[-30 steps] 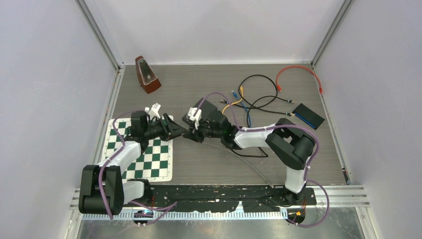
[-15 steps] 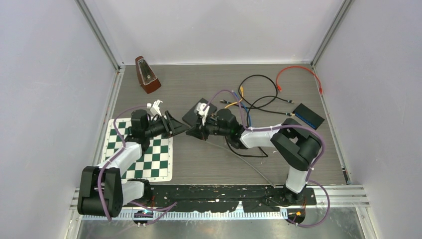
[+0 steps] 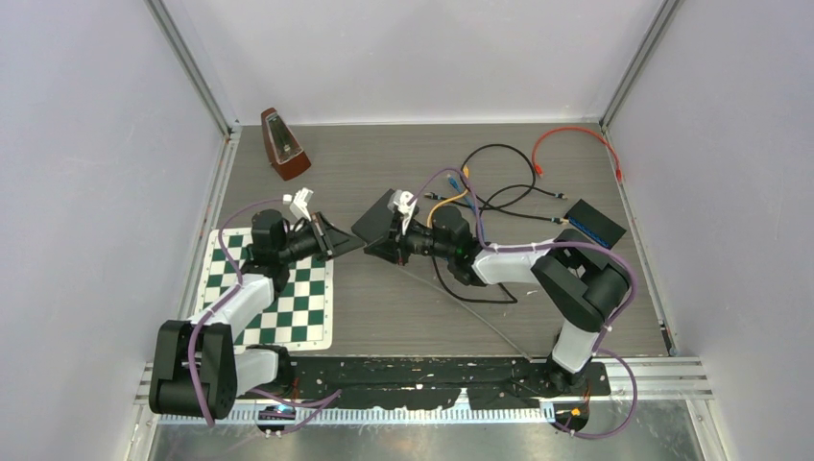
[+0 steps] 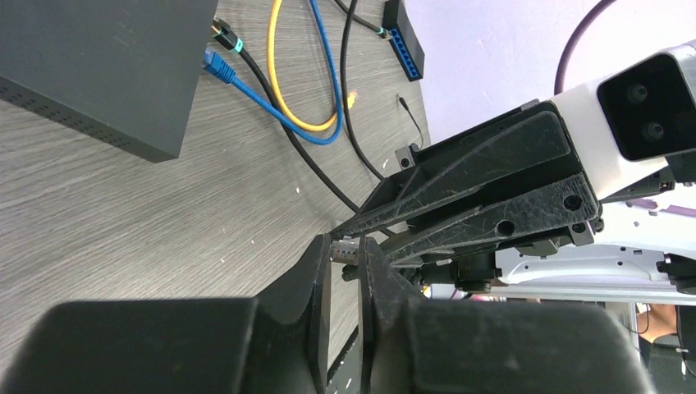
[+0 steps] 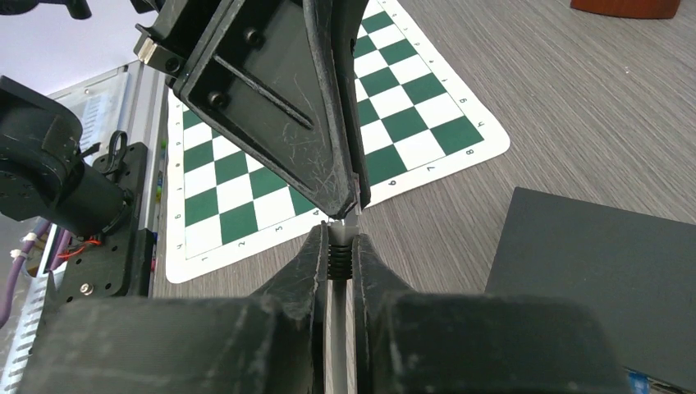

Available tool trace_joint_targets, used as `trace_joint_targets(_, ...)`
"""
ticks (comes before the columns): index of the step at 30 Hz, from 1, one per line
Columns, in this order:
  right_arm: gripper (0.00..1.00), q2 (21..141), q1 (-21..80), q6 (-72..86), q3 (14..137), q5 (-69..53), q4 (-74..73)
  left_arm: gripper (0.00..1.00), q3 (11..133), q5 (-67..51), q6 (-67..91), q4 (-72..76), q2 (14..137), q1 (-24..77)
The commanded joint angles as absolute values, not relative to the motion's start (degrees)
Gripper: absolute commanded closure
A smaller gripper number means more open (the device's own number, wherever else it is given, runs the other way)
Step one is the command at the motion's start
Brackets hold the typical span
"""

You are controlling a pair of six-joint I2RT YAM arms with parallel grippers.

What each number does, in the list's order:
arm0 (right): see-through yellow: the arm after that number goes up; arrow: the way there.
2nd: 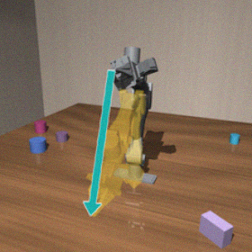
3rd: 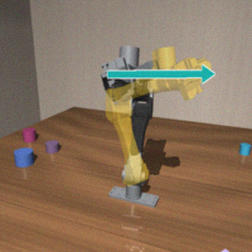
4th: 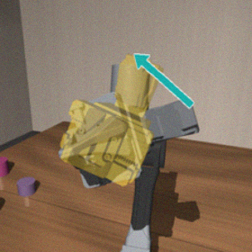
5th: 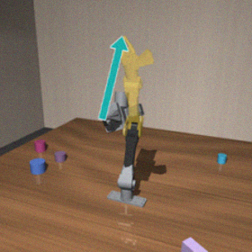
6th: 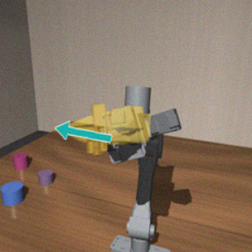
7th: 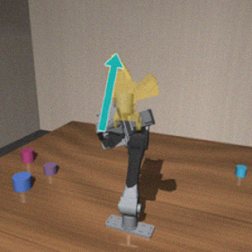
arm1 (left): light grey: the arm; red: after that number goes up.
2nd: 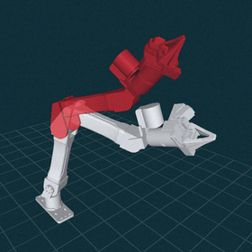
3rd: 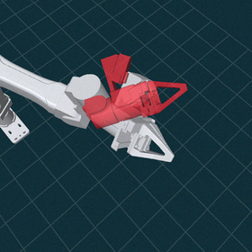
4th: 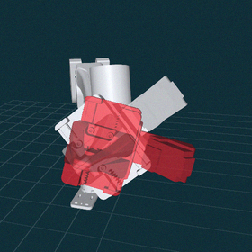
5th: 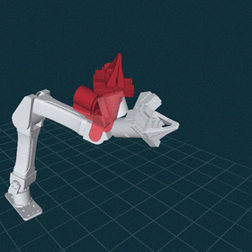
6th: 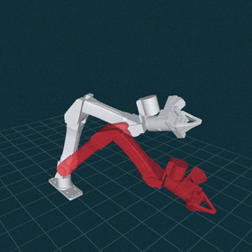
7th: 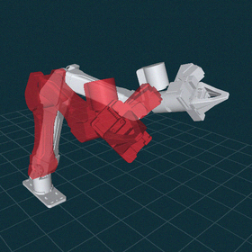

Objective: Insert the plug into the switch port
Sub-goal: Pick up the connector from the center of the board.

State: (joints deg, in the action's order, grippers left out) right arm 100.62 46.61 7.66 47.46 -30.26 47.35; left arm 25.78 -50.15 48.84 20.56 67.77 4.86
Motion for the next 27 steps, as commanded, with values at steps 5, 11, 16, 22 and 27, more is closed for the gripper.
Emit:
trace_joint_targets(5, 0.61, 98.8, 42.0, 18.5, 52.5, -39.4, 42.8, 1.0, 28.4, -55.5, 47.7, 26.8, 67.1, 5.8)
trace_joint_targets(11, 0.52, 99.6, 36.3, 27.2, 55.3, -54.7, 42.4, 1.0, 28.7, -55.5, 41.5, 31.8, 65.1, 6.8)
trace_joint_targets(16, 0.48, 100.3, 35.3, 29.3, 58.1, -61.1, 41.3, 1.0, 29.6, -57.3, 35.5, 32.1, 64.2, 8.7)
trace_joint_targets(22, 0.47, 102.0, 35.3, 30.2, 58.5, -65.4, 44.0, 1.0, 27.4, -59.4, 37.5, 43.1, 64.8, 10.0)
trace_joint_targets(27, 0.47, 104.6, 35.5, 39.6, 56.2, -68.6, 57.1, 1.0, 26.8, -60.4, 38.6, 46.0, 65.9, 11.0)
